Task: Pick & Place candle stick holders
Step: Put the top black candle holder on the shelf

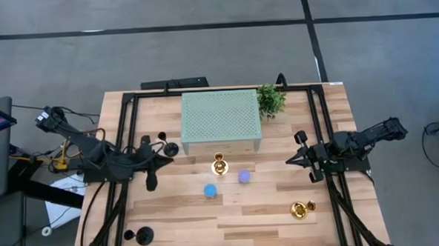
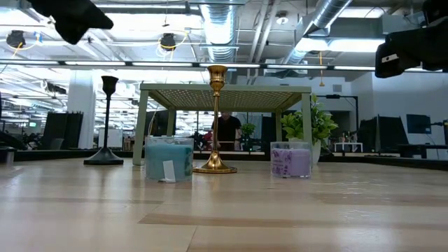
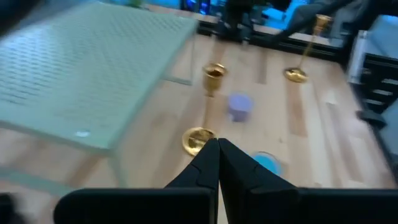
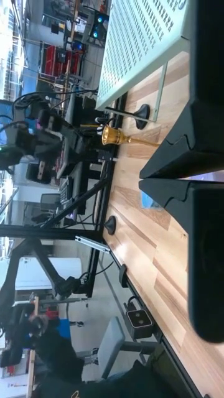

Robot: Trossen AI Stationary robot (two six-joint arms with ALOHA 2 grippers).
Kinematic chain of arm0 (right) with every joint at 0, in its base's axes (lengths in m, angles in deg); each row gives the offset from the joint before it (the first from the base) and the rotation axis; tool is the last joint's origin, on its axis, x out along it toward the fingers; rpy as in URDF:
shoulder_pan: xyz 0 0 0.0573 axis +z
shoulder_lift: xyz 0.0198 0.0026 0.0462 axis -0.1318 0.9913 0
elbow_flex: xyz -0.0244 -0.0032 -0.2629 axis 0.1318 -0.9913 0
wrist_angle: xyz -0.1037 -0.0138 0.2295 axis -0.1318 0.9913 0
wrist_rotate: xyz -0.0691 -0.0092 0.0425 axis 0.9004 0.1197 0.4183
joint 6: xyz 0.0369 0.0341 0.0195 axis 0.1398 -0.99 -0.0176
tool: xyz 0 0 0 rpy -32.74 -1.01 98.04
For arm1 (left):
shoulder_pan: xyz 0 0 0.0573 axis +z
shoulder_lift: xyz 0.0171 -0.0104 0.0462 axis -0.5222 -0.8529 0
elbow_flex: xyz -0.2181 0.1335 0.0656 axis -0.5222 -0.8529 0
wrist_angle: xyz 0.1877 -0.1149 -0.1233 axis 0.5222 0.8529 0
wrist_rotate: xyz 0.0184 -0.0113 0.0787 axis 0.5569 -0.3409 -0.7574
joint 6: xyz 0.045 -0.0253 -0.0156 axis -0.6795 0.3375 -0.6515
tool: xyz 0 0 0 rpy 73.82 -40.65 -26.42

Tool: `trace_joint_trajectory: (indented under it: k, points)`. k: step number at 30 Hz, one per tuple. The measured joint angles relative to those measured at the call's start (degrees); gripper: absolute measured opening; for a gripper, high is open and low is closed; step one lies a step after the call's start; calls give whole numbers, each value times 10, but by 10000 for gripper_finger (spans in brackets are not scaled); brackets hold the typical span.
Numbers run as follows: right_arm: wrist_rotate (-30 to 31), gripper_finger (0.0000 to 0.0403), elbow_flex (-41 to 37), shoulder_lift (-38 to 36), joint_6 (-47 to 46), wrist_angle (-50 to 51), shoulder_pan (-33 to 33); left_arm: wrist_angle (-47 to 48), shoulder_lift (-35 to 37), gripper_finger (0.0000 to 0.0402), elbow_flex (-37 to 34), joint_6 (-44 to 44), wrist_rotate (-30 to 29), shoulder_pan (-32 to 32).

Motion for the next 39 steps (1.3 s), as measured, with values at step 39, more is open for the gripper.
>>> trace_joint_trajectory:
  k: [39]
  points:
    - [0,0,0,0,0,-3,0,283,-147,8,-4,331,23,5]
